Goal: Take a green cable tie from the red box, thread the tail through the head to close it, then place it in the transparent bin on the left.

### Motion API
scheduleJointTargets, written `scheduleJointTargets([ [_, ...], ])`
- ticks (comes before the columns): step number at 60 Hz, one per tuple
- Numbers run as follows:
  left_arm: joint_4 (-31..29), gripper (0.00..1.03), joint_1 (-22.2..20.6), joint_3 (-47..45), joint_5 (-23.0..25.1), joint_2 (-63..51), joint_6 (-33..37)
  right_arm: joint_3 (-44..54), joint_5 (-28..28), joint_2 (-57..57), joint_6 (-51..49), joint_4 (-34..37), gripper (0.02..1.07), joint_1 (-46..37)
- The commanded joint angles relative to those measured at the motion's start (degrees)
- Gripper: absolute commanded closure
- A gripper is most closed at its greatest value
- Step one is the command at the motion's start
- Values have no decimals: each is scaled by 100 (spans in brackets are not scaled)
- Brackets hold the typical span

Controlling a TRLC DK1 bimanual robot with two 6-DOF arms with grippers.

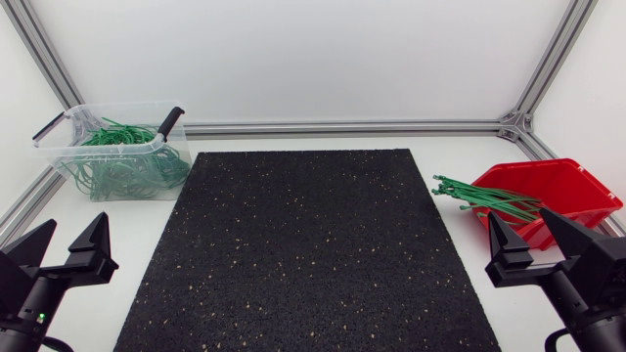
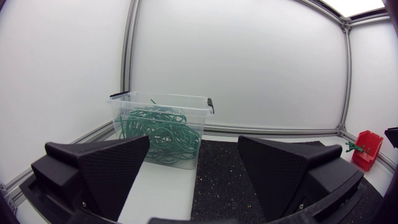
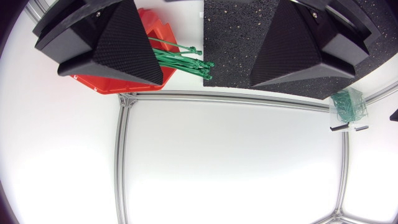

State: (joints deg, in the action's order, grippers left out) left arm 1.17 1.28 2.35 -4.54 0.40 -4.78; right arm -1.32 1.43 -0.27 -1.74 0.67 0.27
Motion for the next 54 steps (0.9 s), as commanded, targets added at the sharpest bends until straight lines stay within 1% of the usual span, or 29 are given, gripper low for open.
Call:
scheduleJointTargets([
  [1,-29,4,-31,-253,32,30,-85,132,-38,54,33,-5,5,17],
  [54,-29,4,-49,-253,40,30,-85,62,-29,71,-11,-40,5,52],
])
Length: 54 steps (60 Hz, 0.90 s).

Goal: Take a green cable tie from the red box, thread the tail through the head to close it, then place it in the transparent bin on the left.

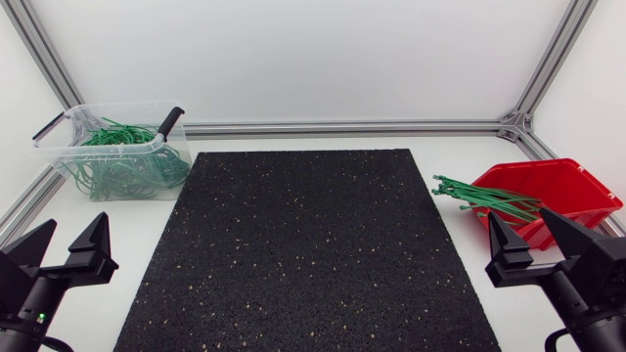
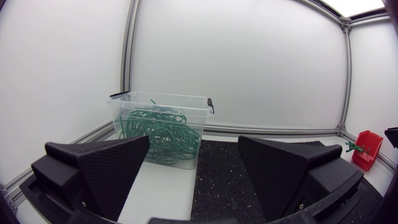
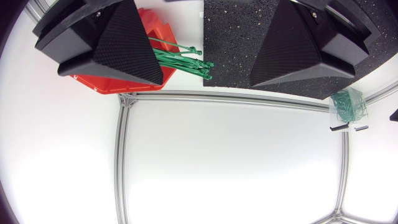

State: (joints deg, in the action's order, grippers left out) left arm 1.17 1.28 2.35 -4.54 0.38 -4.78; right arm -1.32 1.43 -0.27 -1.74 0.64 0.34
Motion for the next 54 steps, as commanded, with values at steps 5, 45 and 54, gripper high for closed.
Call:
scheduleJointTargets([
  [5,-29,4,-49,-253,40,32,-85,-79,-20,71,-55,-29,5,54],
  [45,-29,4,-40,-253,49,32,-85,-2012,-20,-1801,-371,814,6,-368],
  [54,-29,4,-40,-253,49,32,-85,-2504,173,-2434,-978,1219,6,-544],
])
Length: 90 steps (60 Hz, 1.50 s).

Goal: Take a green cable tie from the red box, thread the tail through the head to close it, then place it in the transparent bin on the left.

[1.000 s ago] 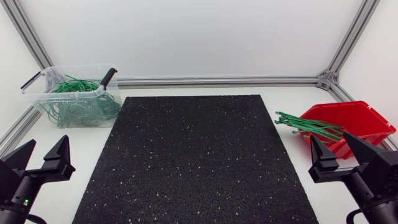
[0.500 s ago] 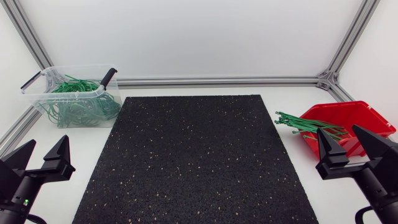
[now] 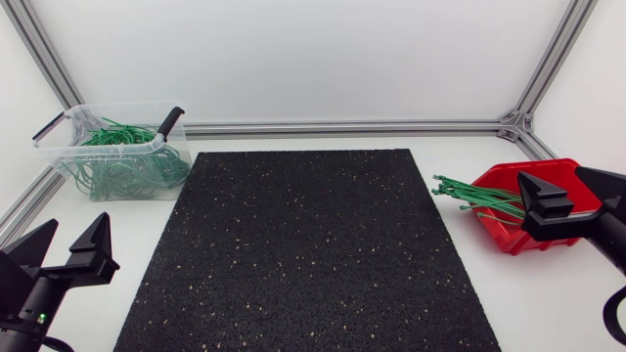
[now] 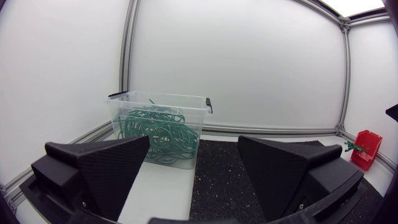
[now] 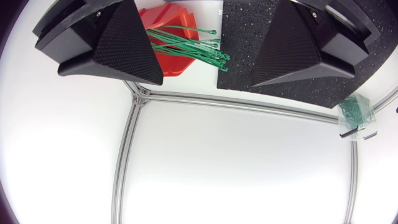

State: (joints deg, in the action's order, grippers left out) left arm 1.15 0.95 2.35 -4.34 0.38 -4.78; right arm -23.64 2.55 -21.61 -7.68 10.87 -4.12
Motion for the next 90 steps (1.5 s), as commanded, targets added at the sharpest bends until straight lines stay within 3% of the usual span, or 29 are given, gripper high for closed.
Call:
scheduleJointTargets([
  [1,-27,4,-7,-253,30,32,-85,-308,106,-371,-418,213,6,-124],
  [17,-27,4,-25,-253,30,32,-85,-1108,167,-1636,-2756,1013,7,-361],
  [28,-27,4,-25,-253,30,32,-85,-1301,563,-2410,-3266,1303,8,-616],
  [32,-36,4,-25,-253,30,32,-85,-1442,765,-2673,-3433,1567,16,-687],
  [38,-44,4,-25,-253,30,23,-85,-1389,1108,-2867,-4189,1699,16,-968],
  [74,-62,4,2,-244,30,23,-85,-36,1275,-3262,-6351,2,17,-1504],
  [90,-71,4,10,-244,30,23,-85,307,1521,-3763,-6553,-876,31,-1583],
])
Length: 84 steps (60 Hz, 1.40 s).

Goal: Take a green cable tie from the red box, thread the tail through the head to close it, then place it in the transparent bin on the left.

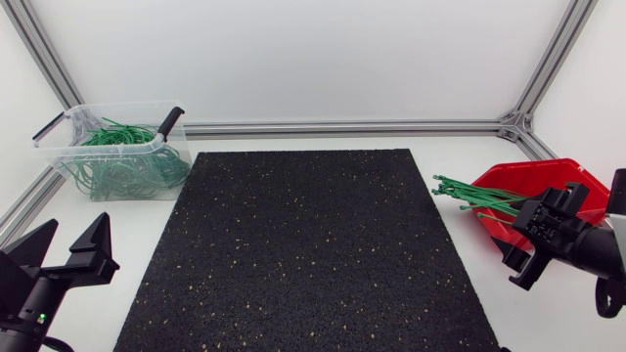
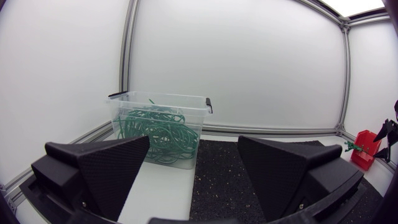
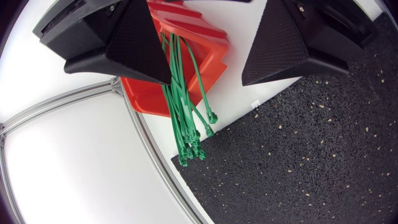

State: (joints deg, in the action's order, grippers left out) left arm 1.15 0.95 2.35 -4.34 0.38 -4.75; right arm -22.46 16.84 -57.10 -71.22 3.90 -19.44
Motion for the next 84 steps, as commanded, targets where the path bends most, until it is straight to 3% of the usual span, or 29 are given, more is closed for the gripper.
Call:
scheduleJointTargets([
  [1,-71,4,10,-244,30,23,-87,198,118,-231,-199,-206,32,-51],
  [14,-71,4,2,-244,38,23,-87,251,311,-592,-243,-680,56,-51],
  [22,-71,4,2,-244,38,23,-87,277,320,-723,-234,-970,65,-51],
  [42,-80,4,2,-244,38,14,-87,312,311,-1040,-243,-1357,80,2],
  [56,-80,4,-7,-244,38,14,-87,321,311,-1031,-217,-1366,80,125],
  [65,-80,4,-16,-244,47,14,-87,303,311,-996,-182,-1375,87,186],
  [68,-80,4,-16,-244,47,14,-87,295,311,-987,-173,-1375,96,204],
  [74,-80,4,-16,-244,47,14,-87,286,320,-961,-182,-1436,101,204],
  [84,-97,4,-16,-244,74,14,-87,233,293,-873,-164,-1383,101,213],
])
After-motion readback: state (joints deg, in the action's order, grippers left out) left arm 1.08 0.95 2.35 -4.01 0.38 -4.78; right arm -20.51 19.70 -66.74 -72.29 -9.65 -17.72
